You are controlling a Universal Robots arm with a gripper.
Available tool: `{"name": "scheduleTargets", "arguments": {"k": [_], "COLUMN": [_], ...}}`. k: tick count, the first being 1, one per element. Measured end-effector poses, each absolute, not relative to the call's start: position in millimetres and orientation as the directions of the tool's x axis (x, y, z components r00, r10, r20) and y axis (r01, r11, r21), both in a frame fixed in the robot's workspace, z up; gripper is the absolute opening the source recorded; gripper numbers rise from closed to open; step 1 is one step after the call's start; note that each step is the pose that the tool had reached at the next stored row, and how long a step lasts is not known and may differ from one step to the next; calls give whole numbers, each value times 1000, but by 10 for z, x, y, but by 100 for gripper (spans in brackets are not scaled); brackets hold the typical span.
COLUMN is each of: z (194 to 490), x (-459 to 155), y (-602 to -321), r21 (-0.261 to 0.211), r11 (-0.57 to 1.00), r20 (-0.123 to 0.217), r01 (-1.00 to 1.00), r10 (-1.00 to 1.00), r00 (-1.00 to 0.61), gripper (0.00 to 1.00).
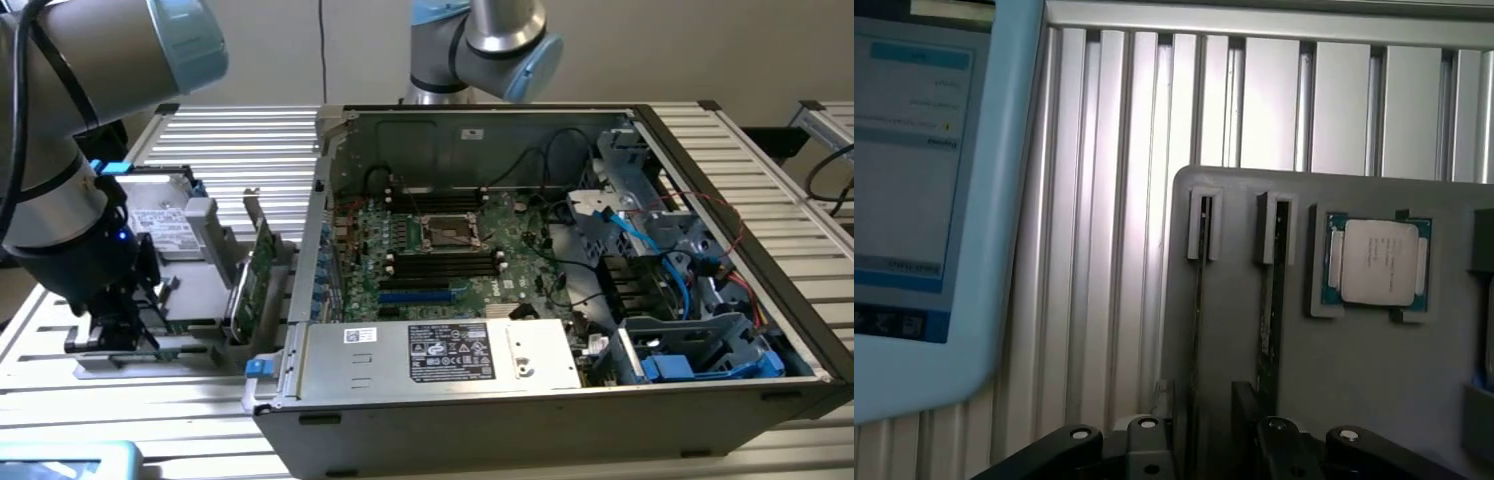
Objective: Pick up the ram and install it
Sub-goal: 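Pick up the ram and move it above insertion slot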
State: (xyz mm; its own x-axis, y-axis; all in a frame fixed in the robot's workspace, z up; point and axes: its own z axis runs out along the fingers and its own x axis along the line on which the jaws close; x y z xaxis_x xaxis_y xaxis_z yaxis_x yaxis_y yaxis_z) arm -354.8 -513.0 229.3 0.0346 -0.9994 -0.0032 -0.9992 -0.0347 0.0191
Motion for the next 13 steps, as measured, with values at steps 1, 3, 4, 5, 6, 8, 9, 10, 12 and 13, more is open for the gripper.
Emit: {"name": "scheduleTargets", "arguments": {"k": [1,3,4,5,6,8,9,10,12,13], "z": [2275,2237,2219,2201,2185,2147,2129,2111,2075,2060], "x": [-3548,-3548,-3548,-3548,-3548,-3548,-3548,-3548,-3548,-3548], "y": [-5130,-5130,-5130,-5130,-5130,-5130,-5130,-5130,-5130,-5130], "r21": [19,19,19,19,19,19,19,19,19,19], "r11": [-35,-35,-35,-35,-35,-35,-35,-35,-35,-35], "r20": [-3,-3,-3,-3,-3,-3,-3,-3,-3,-3], "r01": [-999,-999,-999,-999,-999,-999,-999,-999,-999,-999], "r10": [-999,-999,-999,-999,-999,-999,-999,-999,-999,-999], "r00": [35,35,35,35,35,35,35,35,35,35], "gripper": [36,36,36,36,36,36,36,36,36,36]}}
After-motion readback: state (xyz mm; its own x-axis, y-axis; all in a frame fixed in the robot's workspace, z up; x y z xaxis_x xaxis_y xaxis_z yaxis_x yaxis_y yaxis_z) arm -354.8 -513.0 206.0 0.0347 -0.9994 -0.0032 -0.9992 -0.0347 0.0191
